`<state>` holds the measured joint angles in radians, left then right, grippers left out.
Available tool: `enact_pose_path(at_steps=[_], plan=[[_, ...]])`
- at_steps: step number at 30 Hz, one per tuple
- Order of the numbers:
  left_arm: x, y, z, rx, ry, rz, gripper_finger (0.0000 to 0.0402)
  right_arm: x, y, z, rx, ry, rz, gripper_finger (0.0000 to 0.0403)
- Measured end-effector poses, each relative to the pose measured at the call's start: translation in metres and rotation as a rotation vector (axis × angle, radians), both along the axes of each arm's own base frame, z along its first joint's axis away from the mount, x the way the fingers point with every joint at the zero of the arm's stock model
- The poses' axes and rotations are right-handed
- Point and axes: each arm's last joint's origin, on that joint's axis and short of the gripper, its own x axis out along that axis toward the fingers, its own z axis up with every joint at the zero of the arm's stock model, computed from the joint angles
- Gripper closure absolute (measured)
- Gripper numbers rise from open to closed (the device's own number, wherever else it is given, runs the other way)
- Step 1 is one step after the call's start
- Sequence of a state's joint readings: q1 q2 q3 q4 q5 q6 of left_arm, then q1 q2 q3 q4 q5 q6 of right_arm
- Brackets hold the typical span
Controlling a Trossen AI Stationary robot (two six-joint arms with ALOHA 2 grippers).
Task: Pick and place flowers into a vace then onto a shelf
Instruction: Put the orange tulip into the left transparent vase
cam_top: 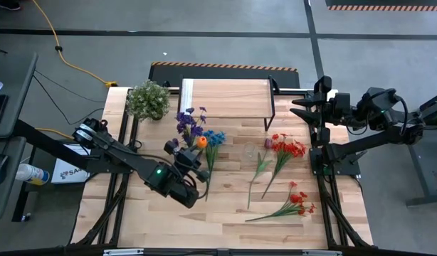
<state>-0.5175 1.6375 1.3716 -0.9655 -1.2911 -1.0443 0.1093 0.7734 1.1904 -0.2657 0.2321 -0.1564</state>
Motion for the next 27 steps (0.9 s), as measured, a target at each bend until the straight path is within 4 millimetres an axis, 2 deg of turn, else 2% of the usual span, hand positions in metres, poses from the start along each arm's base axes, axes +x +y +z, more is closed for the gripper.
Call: enact_pose_path(at_steps=[16,27], plan=[[-0.004,0.001,-0.003,-0.006,0.088,-0.021,0.0272,0.000,0.000,0.000,-0.002,-0.001,0.010,0.0308],[-0.003,0.001,0.020,0.016,0.138,-0.060,0.0272,0.000,0.000,0.000,-0.002,-0.001,0.010,0.0308]])
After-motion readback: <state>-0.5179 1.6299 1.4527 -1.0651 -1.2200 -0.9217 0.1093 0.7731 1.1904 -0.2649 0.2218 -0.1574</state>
